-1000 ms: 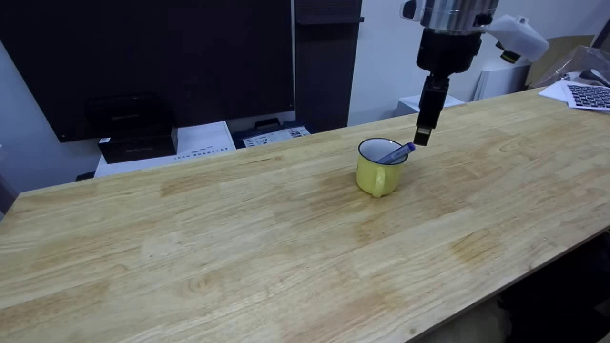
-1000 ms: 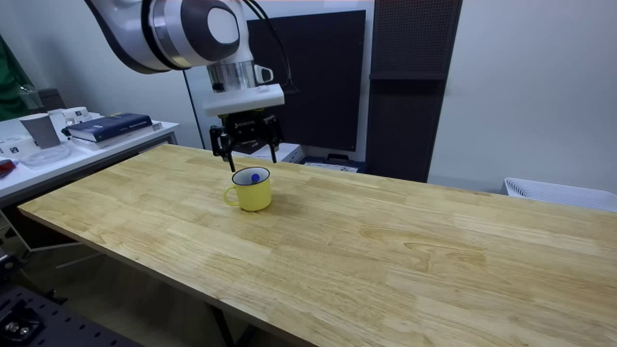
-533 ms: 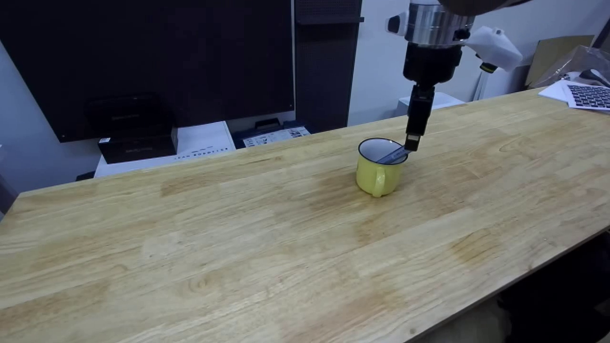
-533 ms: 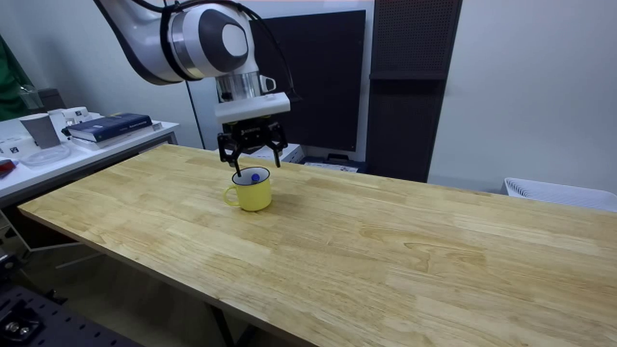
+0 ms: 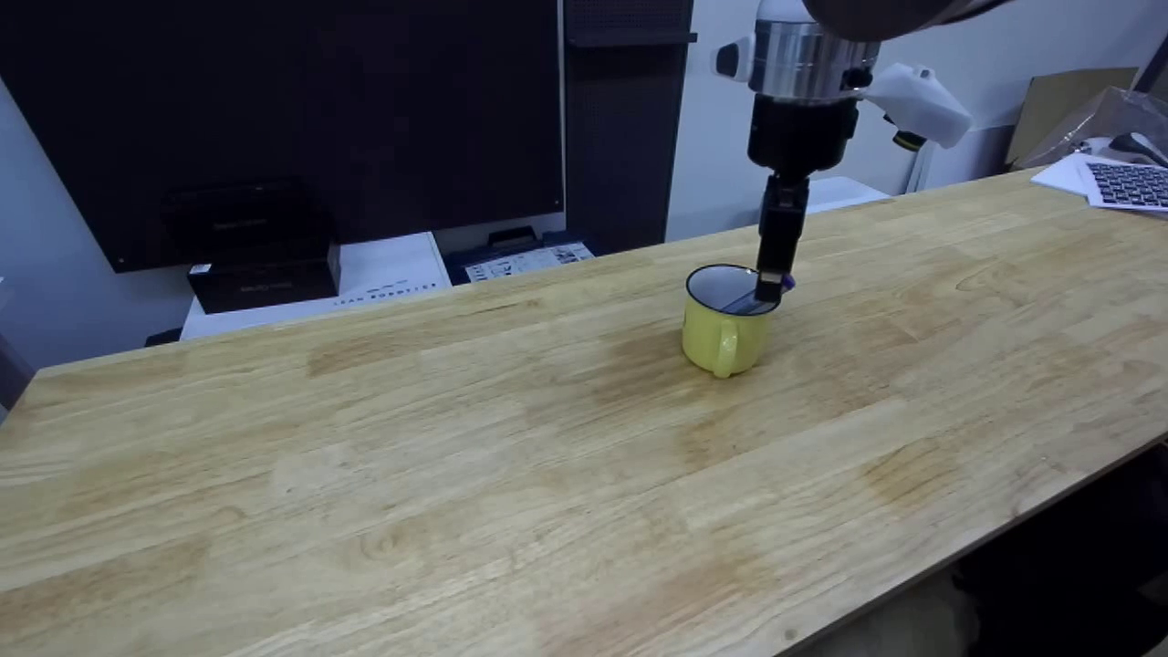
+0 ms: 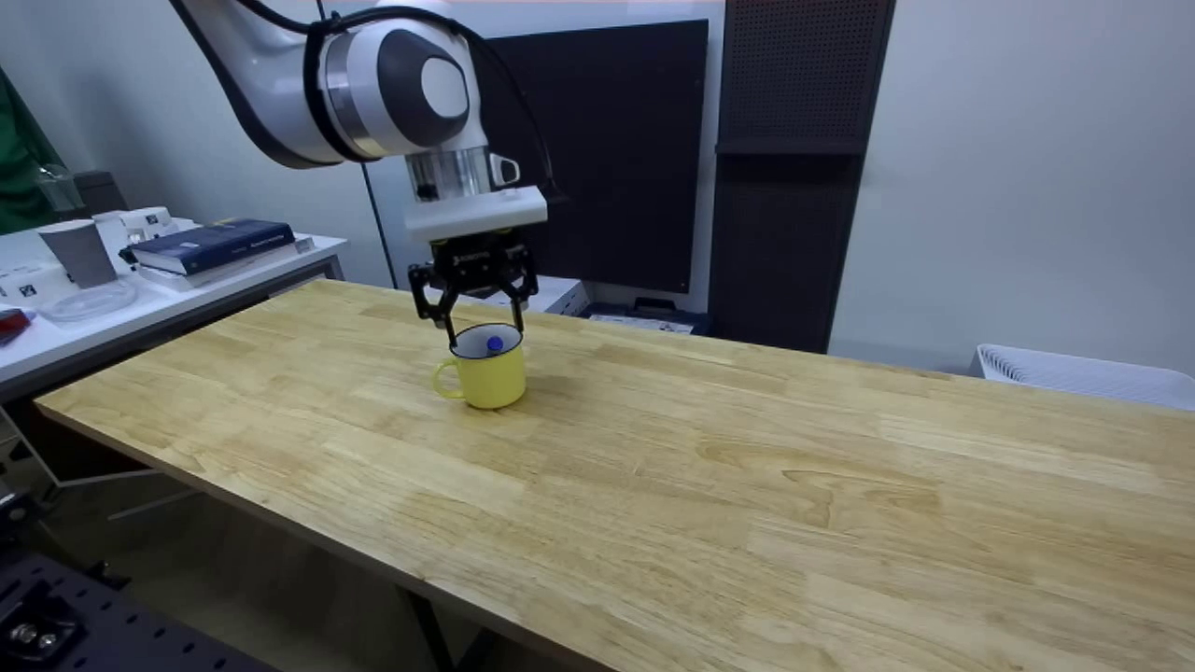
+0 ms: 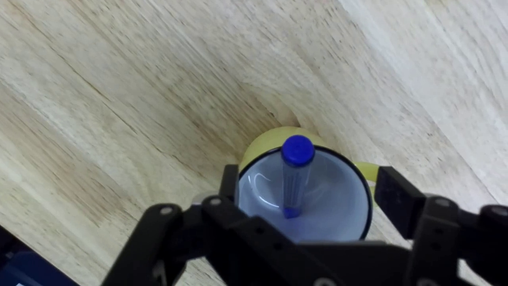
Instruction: Take the marker from the yellow cup and place it on the table
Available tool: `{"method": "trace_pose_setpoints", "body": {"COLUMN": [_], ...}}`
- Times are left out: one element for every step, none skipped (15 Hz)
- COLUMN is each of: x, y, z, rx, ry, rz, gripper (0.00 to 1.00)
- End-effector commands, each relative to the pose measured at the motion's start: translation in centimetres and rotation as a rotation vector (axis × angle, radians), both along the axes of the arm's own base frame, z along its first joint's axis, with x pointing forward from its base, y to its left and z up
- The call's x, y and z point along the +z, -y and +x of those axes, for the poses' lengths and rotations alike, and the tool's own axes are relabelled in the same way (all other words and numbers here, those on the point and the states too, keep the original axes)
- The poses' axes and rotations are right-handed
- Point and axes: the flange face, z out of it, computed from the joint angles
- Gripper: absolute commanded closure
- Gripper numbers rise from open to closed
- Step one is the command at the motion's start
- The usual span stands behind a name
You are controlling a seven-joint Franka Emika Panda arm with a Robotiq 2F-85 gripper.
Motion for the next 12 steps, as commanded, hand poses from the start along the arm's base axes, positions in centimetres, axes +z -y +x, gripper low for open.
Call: {"method": "trace_pose_setpoints", "body": {"x": [0.1, 0.1, 0.1, 0.0, 0.0, 0.1, 0.1, 0.2, 0.3, 0.6, 0.8, 1.2], "y": [0.2, 0.4, 0.5, 0.7, 0.9, 1.0, 1.2, 1.3, 1.4, 1.5, 1.5, 1.6], "z": [0.0, 0.0, -0.1, -0.1, -0.1, -0.1, -0.2, -0.2, -0.4, -0.5, -0.5, -0.6], "rx": [-0.006, -0.013, -0.018, -0.022, -0.026, -0.029, -0.032, -0.034, -0.037, -0.039, -0.040, -0.045], "ry": [-0.009, -0.009, -0.008, -0.009, -0.009, -0.008, -0.008, -0.008, -0.008, -0.003, 0.001, 0.007], "rz": [0.005, 0.008, 0.012, 0.013, 0.013, 0.013, 0.013, 0.013, 0.009, 0.012, 0.018, 0.019], "gripper": [0.43, 0.51, 0.58, 0.66, 0.72, 0.78, 0.86, 0.92, 1.00, 0.96, 0.94, 0.94]}}
